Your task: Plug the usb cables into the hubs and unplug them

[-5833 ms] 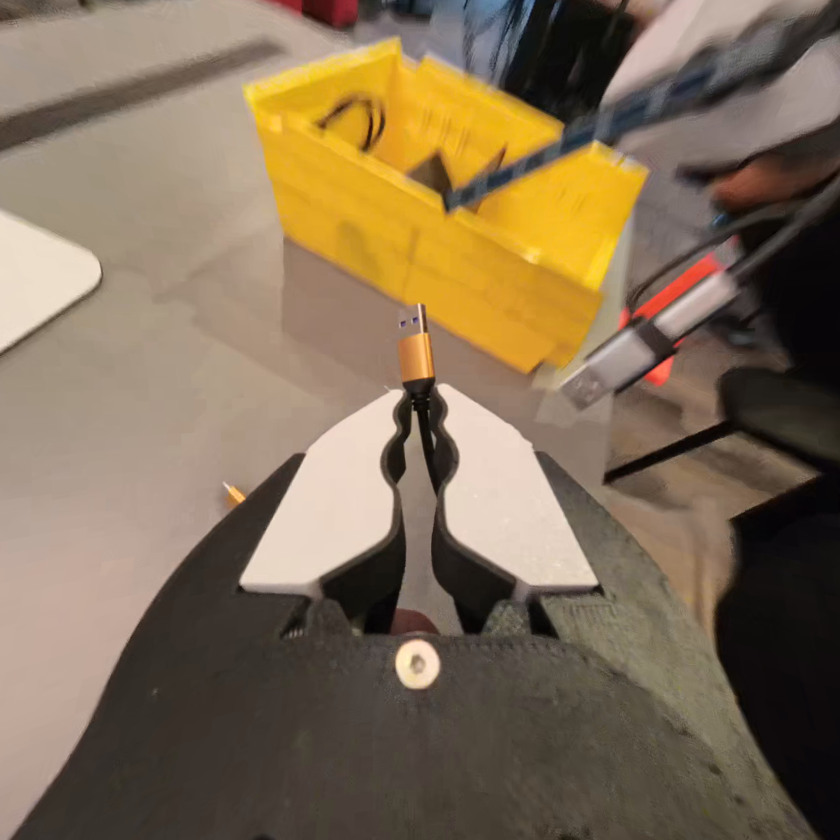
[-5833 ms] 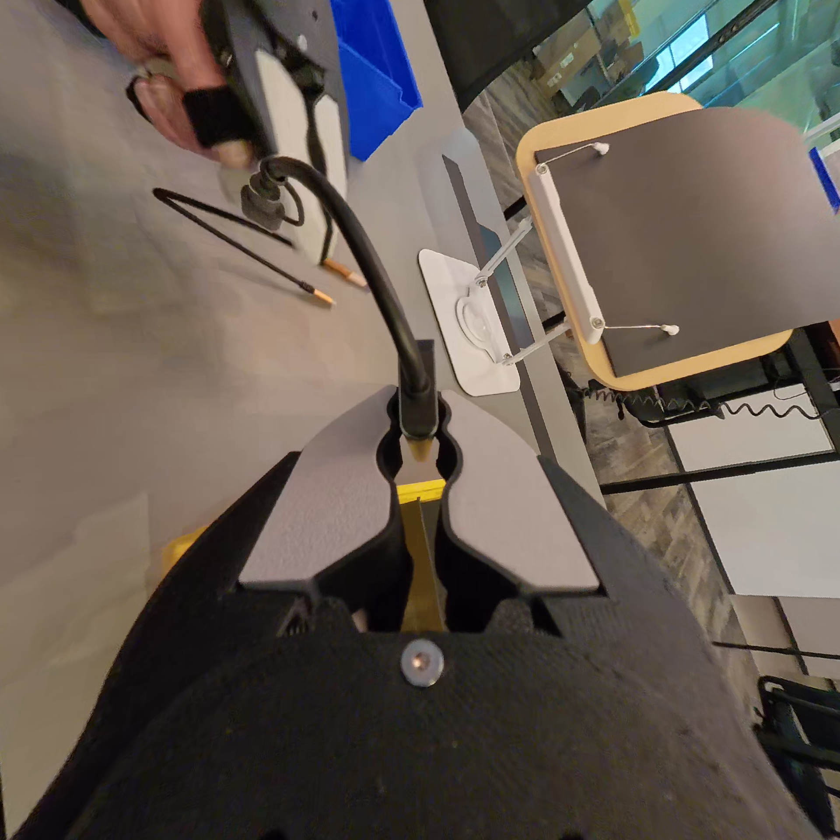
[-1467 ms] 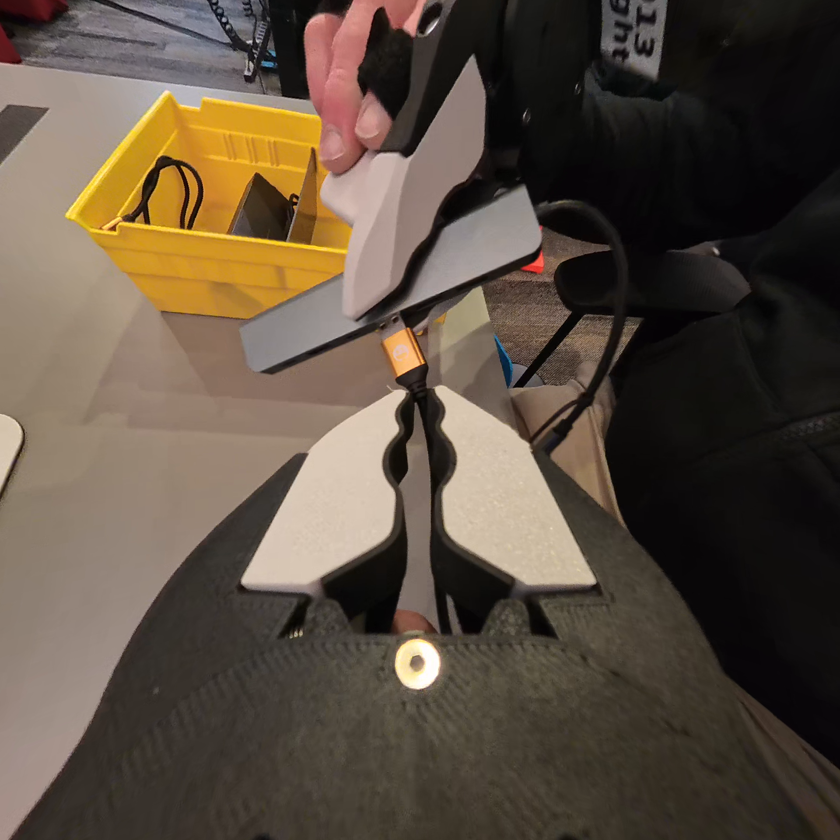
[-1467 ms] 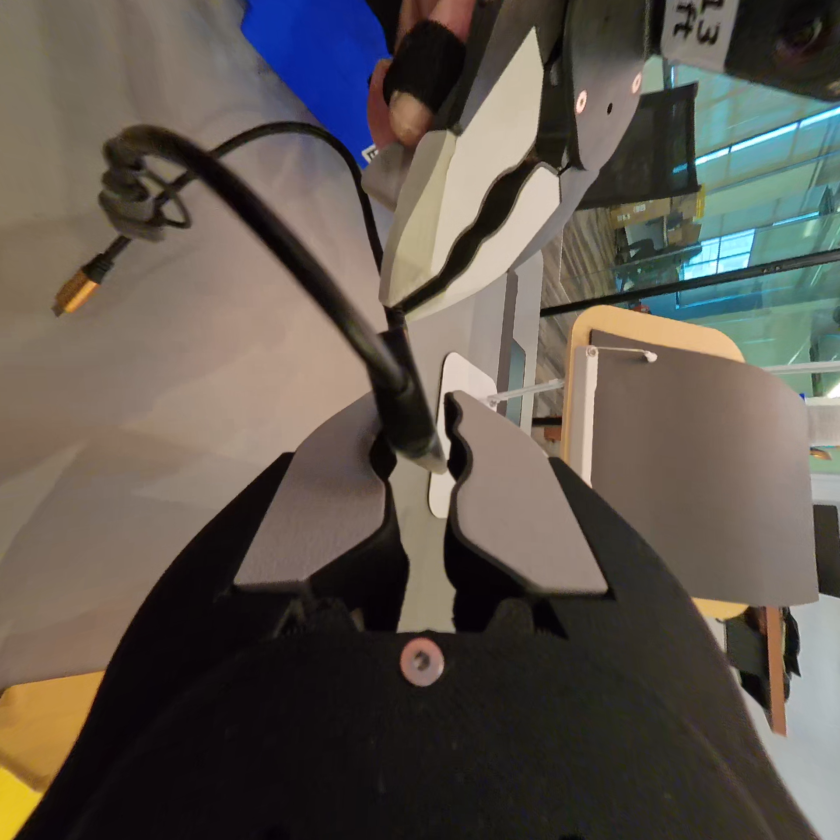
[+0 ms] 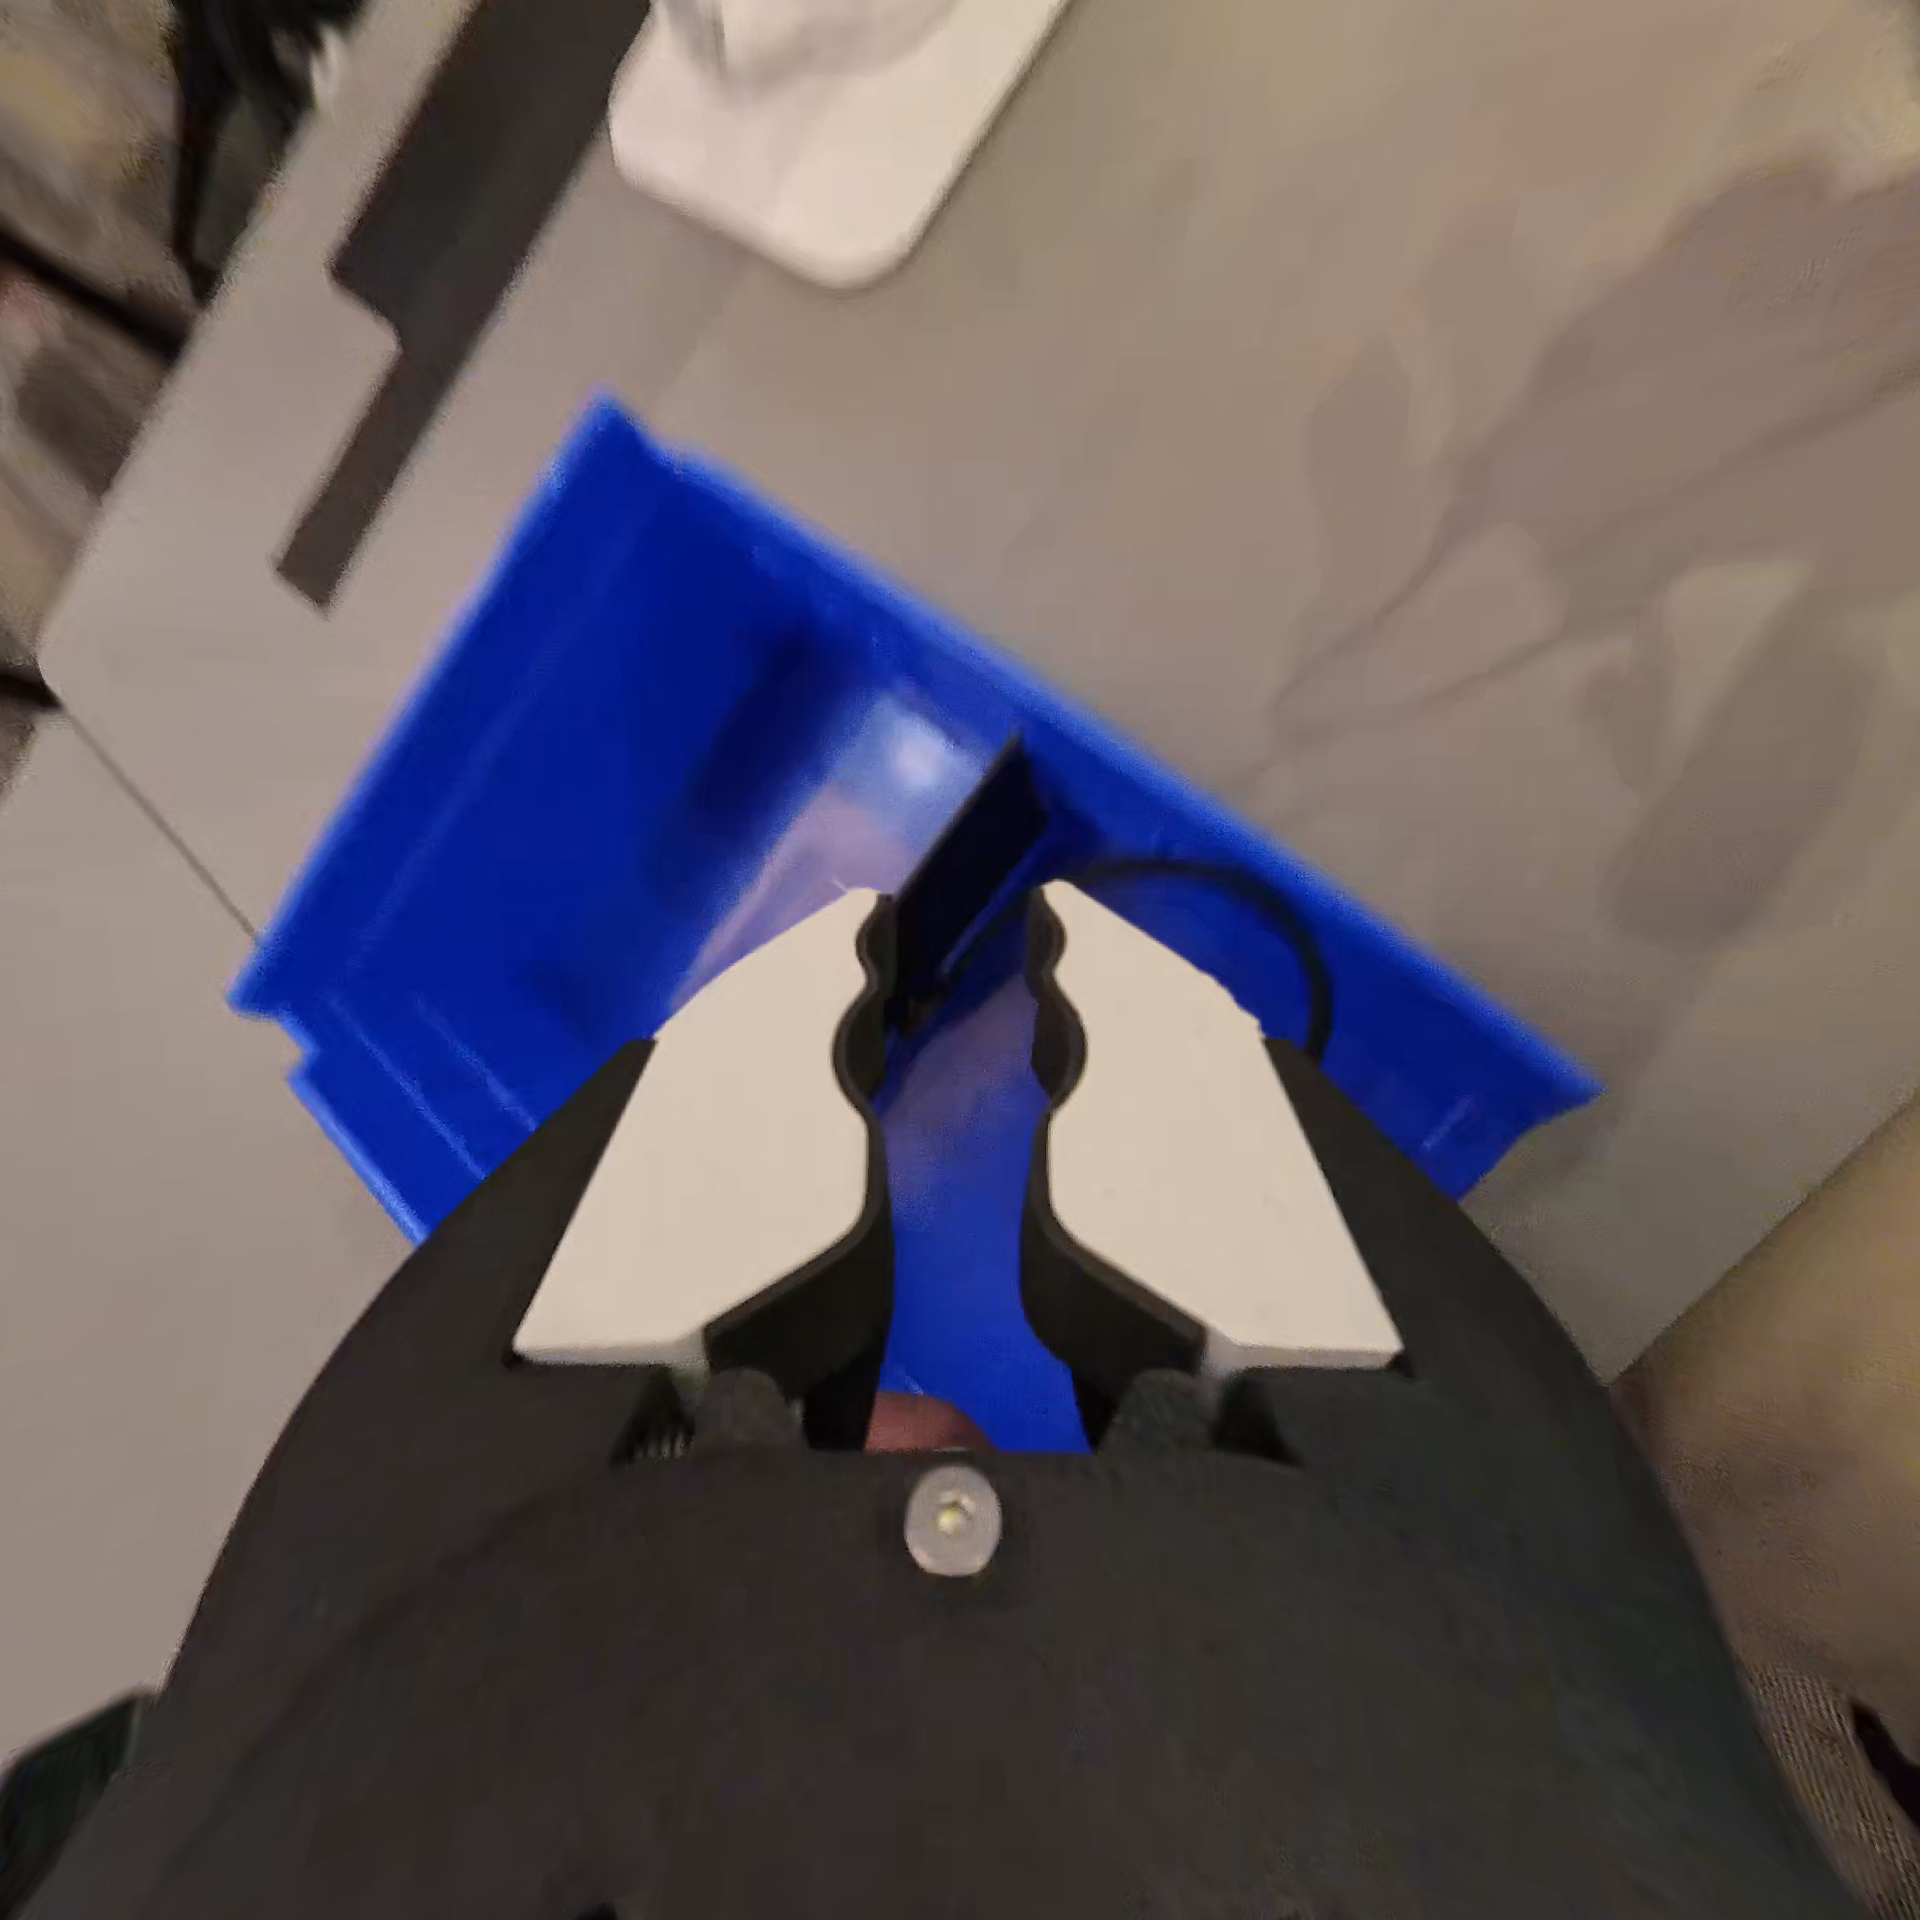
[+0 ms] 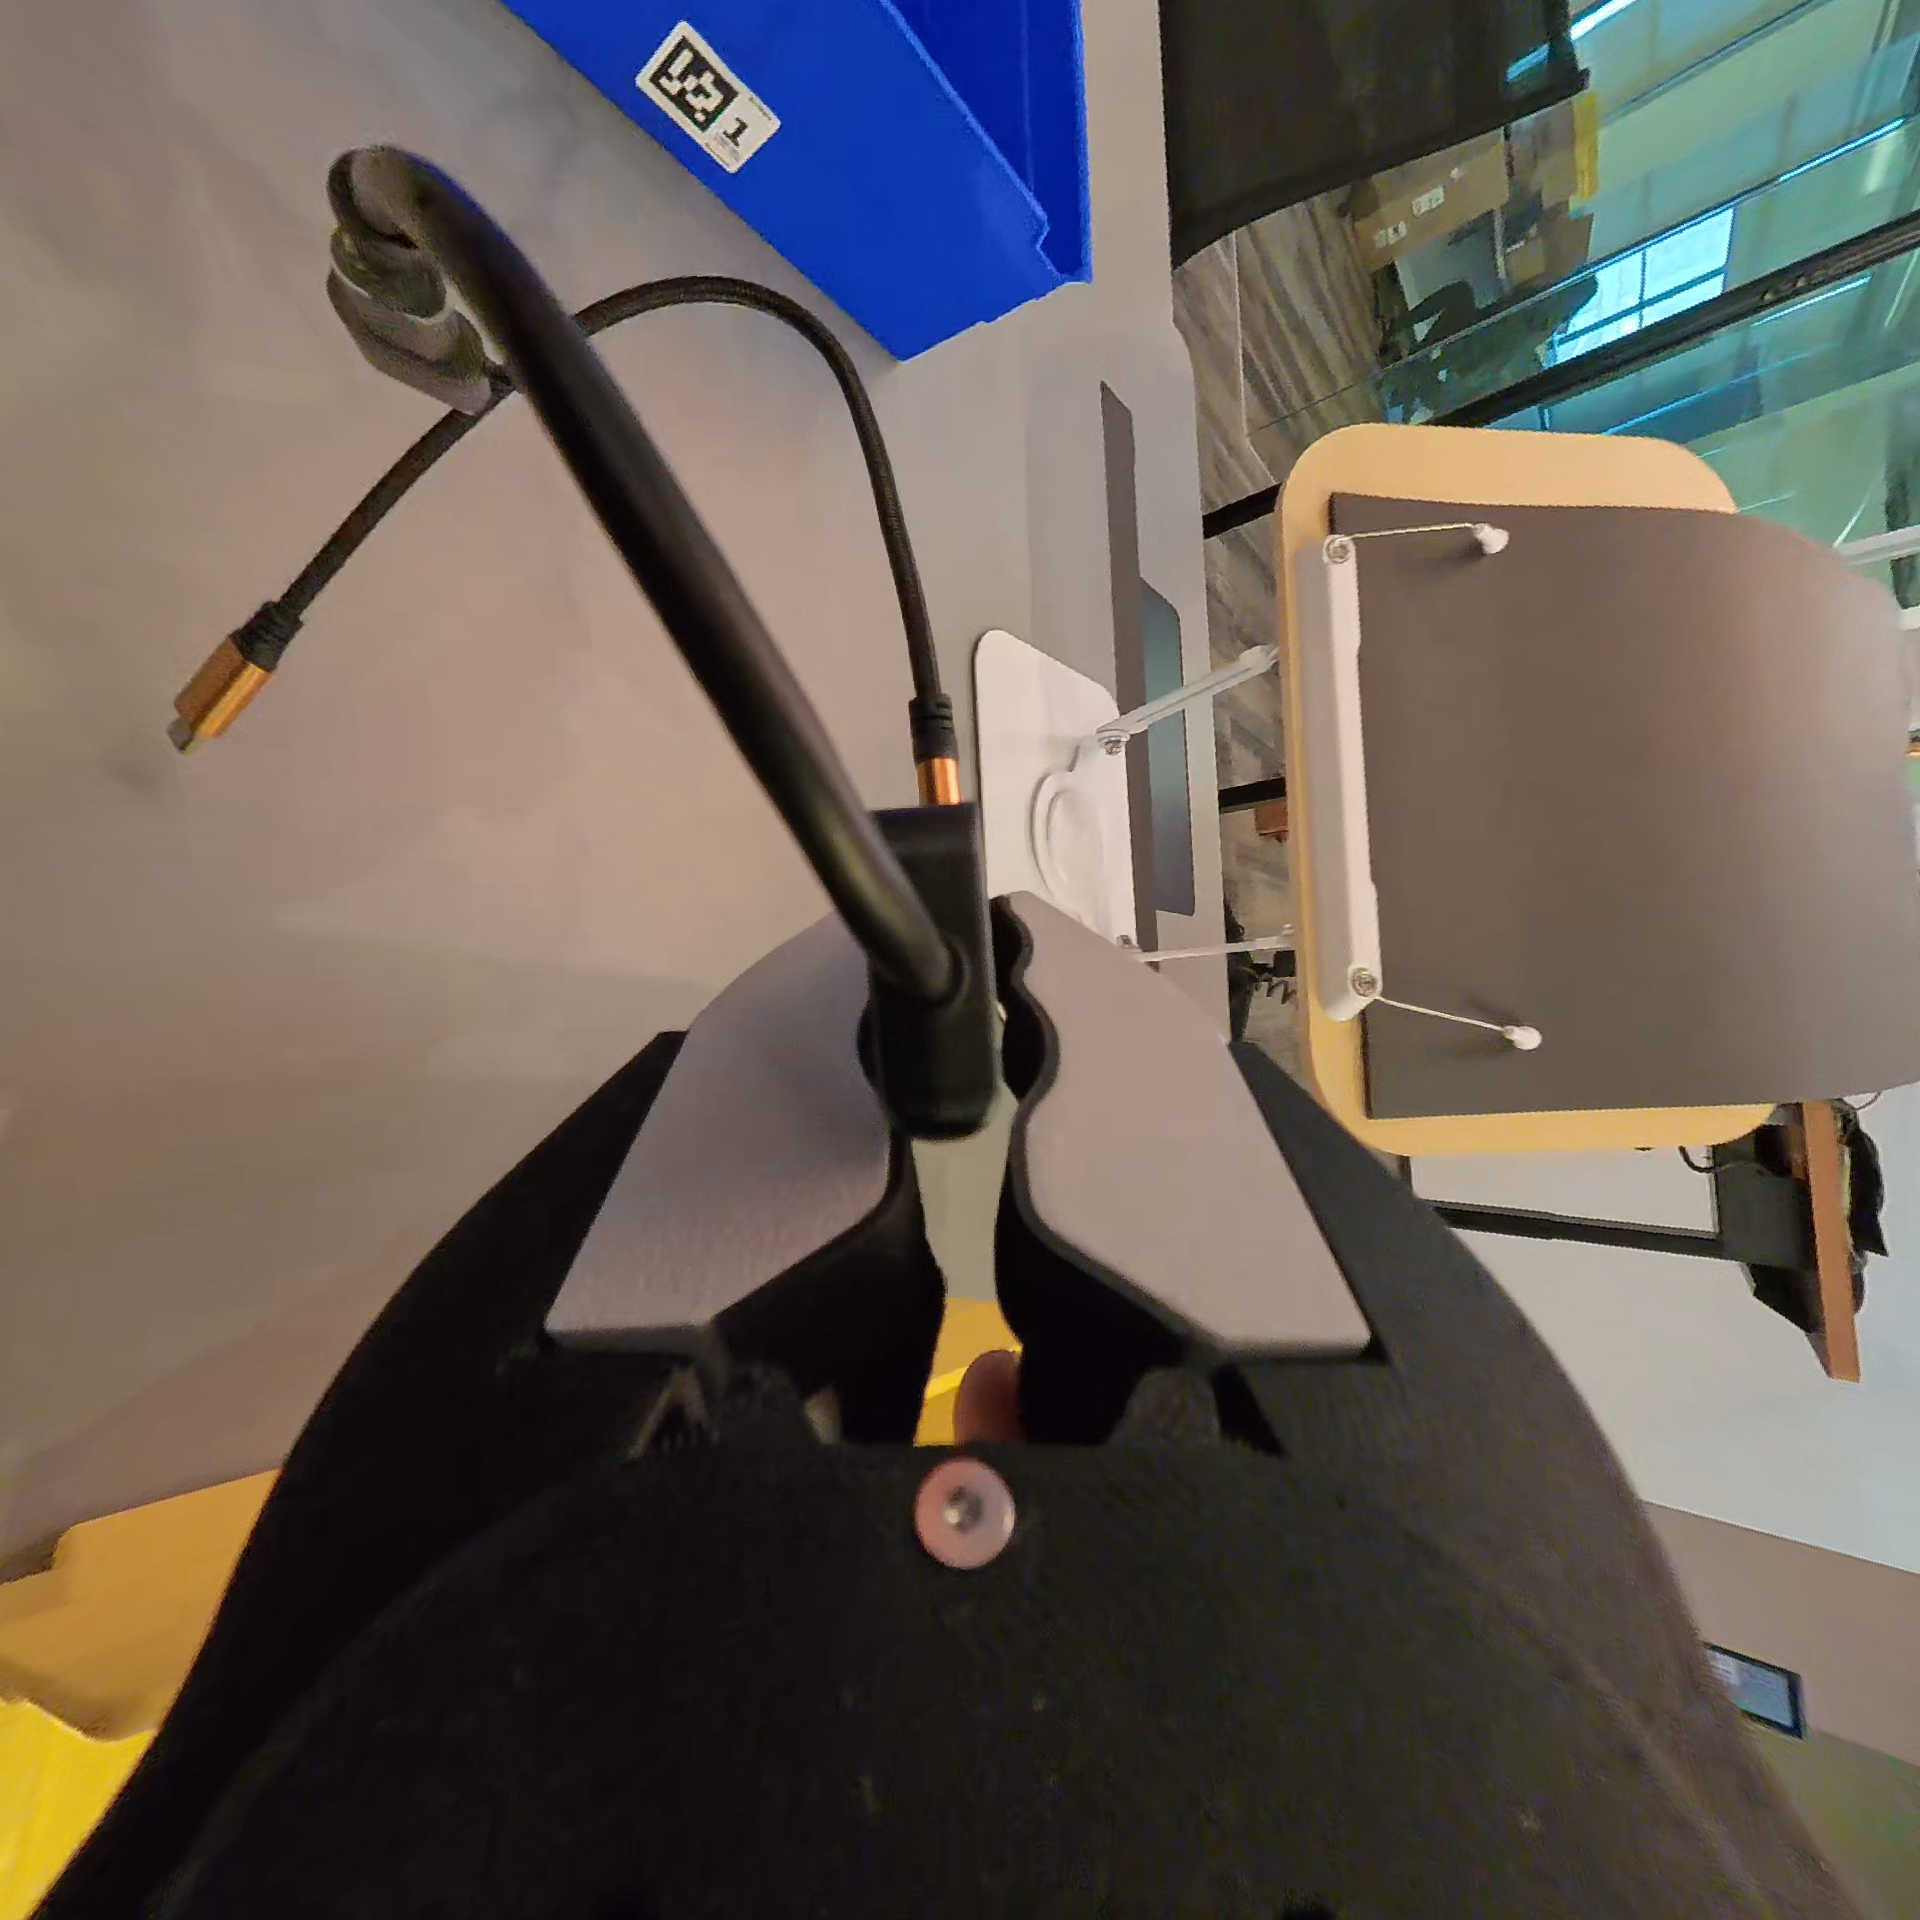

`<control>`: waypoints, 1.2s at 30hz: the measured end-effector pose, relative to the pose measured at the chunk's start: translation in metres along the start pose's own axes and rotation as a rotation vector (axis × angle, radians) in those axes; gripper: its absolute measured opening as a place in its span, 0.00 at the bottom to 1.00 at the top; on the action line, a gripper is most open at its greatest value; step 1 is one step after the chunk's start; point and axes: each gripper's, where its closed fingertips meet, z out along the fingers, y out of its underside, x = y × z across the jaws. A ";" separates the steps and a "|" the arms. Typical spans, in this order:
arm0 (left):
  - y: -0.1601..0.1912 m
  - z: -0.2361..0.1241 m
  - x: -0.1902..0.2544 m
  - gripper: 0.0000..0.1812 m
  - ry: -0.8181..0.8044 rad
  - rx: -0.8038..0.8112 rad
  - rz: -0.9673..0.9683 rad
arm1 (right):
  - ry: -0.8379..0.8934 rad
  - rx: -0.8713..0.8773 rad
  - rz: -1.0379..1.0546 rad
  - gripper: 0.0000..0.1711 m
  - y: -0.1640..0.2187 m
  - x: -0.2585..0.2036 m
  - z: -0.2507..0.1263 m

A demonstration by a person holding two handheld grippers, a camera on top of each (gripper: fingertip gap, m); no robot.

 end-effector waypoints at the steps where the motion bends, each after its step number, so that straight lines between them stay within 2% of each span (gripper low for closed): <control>1: 0.019 0.006 0.001 0.13 -0.017 -0.055 0.006 | -0.004 -0.002 -0.002 0.07 0.000 -0.002 0.001; 3: 0.050 0.019 0.004 0.13 -0.045 -0.136 0.050 | -0.011 -0.009 -0.007 0.07 0.000 -0.005 0.002; 6: 0.070 0.040 0.006 0.13 -0.101 -0.180 0.185 | -0.010 -0.006 -0.006 0.06 -0.004 -0.006 0.002; 9: 0.061 0.053 0.007 0.10 -0.138 -0.133 0.303 | -0.014 -0.006 -0.003 0.07 -0.005 -0.007 0.001; 13: 0.070 0.074 0.006 0.11 -0.165 -0.197 0.449 | -0.018 -0.006 0.001 0.07 -0.004 -0.011 0.001; 18: 0.077 0.090 0.000 0.12 -0.195 -0.210 0.494 | -0.024 -0.005 0.006 0.06 -0.003 -0.014 0.001; 19: 0.081 0.093 -0.001 0.11 -0.198 -0.227 0.496 | -0.024 -0.004 0.006 0.06 -0.003 -0.014 0.001; 21: 0.083 0.097 -0.004 0.03 -0.223 -0.219 0.504 | -0.024 -0.002 0.005 0.06 -0.004 -0.014 0.002; 22: 0.082 0.097 -0.005 0.03 -0.229 -0.213 0.496 | -0.024 -0.001 0.005 0.06 -0.004 -0.014 0.002; 27: 0.078 0.083 -0.014 0.03 -0.254 -0.136 0.414 | -0.027 0.001 0.012 0.06 -0.003 -0.015 0.003; 36: 0.016 0.016 -0.025 0.03 -0.271 0.240 0.184 | -0.028 0.027 0.045 0.06 -0.005 -0.012 -0.001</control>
